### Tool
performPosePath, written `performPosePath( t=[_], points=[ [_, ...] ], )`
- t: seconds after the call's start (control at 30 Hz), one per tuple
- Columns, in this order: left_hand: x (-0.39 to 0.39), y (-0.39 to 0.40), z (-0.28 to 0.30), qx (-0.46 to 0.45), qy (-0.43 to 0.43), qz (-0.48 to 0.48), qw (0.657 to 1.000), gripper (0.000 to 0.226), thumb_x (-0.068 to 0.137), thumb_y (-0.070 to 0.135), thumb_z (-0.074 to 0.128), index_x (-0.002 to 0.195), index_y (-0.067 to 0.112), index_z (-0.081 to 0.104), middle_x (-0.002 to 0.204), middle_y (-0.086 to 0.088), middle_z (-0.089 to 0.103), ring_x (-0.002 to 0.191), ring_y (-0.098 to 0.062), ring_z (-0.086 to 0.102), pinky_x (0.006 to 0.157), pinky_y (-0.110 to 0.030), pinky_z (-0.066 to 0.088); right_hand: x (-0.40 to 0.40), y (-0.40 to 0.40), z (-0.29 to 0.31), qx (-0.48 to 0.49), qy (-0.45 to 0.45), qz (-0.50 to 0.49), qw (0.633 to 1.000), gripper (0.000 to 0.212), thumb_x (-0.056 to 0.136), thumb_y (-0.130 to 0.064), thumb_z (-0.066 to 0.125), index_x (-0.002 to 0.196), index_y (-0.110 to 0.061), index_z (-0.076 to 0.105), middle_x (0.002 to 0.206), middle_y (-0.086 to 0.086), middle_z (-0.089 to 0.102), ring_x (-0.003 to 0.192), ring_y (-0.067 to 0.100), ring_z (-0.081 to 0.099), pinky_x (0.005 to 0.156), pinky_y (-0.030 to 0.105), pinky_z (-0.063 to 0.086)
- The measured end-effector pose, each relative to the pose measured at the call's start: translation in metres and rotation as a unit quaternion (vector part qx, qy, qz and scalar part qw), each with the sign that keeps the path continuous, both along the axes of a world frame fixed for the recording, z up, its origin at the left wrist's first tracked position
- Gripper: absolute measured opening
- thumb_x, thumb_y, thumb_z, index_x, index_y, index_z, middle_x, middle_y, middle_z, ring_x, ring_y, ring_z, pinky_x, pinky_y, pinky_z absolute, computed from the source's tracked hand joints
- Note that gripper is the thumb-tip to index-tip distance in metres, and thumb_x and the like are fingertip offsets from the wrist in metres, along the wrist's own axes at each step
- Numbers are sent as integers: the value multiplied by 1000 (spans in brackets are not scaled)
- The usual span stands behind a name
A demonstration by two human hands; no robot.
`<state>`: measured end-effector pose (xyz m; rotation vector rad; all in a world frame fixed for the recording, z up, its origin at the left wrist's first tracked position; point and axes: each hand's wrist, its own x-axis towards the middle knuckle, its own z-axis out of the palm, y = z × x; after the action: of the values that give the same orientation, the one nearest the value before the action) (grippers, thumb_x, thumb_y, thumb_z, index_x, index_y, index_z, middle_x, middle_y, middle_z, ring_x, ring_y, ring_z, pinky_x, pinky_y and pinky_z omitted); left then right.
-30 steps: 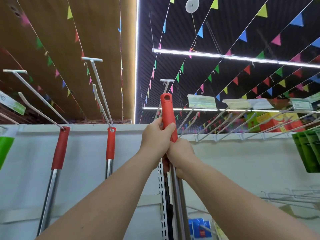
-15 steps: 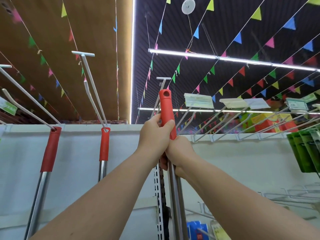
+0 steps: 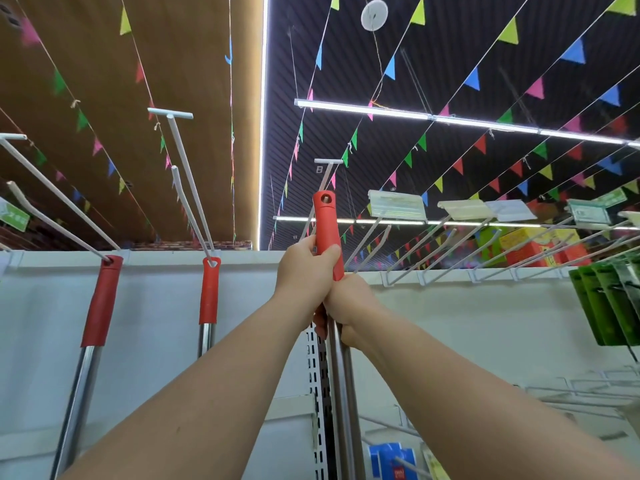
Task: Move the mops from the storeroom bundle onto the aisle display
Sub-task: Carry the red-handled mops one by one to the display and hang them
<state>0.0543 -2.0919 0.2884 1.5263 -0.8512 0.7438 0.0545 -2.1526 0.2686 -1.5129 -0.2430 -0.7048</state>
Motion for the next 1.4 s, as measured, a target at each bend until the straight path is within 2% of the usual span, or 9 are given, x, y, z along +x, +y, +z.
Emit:
performPosePath(
  t=[0.1, 0.27, 0.43, 0.53, 0.67, 0.8, 1.17, 1.3, 1.4],
  points=[
    [9, 1, -4, 4, 20, 8, 1000, 15, 90, 20, 52, 77, 28, 54, 95, -10, 64, 98, -32, 61, 89, -44, 51, 11, 0, -4, 0, 13, 3, 1000, 17, 87, -4, 42, 71, -4, 46, 55, 9, 42, 38, 19, 38, 31, 15, 33],
    [28, 0, -10, 10, 32, 19, 999, 8, 89, 21, 53, 93, 26, 57, 104, -11, 65, 101, -31, 61, 93, -47, 49, 24, -4, -11, -13, 49, 43, 998, 17, 88, -7, 46, 70, -5, 47, 55, 8, 41, 37, 16, 40, 36, 19, 38],
    [40, 0, -10, 7, 43, 20, 999, 32, 91, 22, 53, 122, 16, 57, 101, -6, 61, 100, -30, 61, 89, -43, 52, 25, -17, -10, -161, 73, 4, 984, 4, 85, -15, 57, 83, -12, 54, 80, 7, 50, 72, 18, 49, 70, 31, 45],
    [49, -1, -11, 4, 46, 24, 999, 35, 91, 22, 54, 125, 15, 56, 101, -6, 62, 99, -29, 62, 88, -41, 53, 26, -24, -9, -281, 61, -97, 953, 7, 84, -13, 56, 89, -11, 53, 74, 4, 45, 65, 15, 41, 58, 24, 36],
    [64, -2, -12, -2, 50, 36, 998, 23, 89, 21, 55, 111, 18, 62, 100, -9, 66, 97, -30, 63, 84, -38, 52, 39, -24, -6, -340, 64, -150, 926, 12, 81, -9, 59, 90, -6, 51, 69, 5, 45, 55, 15, 42, 51, 23, 36],
    [79, -4, -13, 5, 46, 51, 998, 28, 89, 21, 56, 116, 13, 61, 88, -2, 62, 97, -29, 62, 83, -37, 50, 56, -25, -3, -354, 64, -170, 918, 19, 78, -7, 64, 94, -5, 53, 70, 6, 48, 55, 16, 46, 50, 23, 41],
    [120, -11, -11, 32, 46, 108, 992, 36, 89, 26, 56, 123, 15, 57, 115, -7, 64, 103, -29, 59, 94, -42, 48, 102, -30, 5, -342, 95, -190, 915, 21, 78, -7, 69, 72, -8, 48, 62, 4, 48, 50, 16, 47, 54, 26, 48],
    [134, -12, -10, 32, 60, 103, 992, 36, 88, 25, 56, 123, 15, 58, 116, -8, 64, 104, -29, 59, 93, -40, 49, 120, -30, 4, -353, 90, -204, 909, 24, 76, -11, 71, 94, -8, 55, 67, 4, 49, 65, 23, 53, 73, 33, 53],
    [145, -13, -9, 37, 63, 113, 991, 36, 88, 26, 56, 123, 15, 57, 115, -9, 65, 103, -30, 59, 93, -42, 49, 134, -30, 5, -363, 95, -208, 903, 25, 77, -13, 70, 96, -11, 53, 84, 8, 54, 76, 25, 54, 79, 33, 52]
  ],
)
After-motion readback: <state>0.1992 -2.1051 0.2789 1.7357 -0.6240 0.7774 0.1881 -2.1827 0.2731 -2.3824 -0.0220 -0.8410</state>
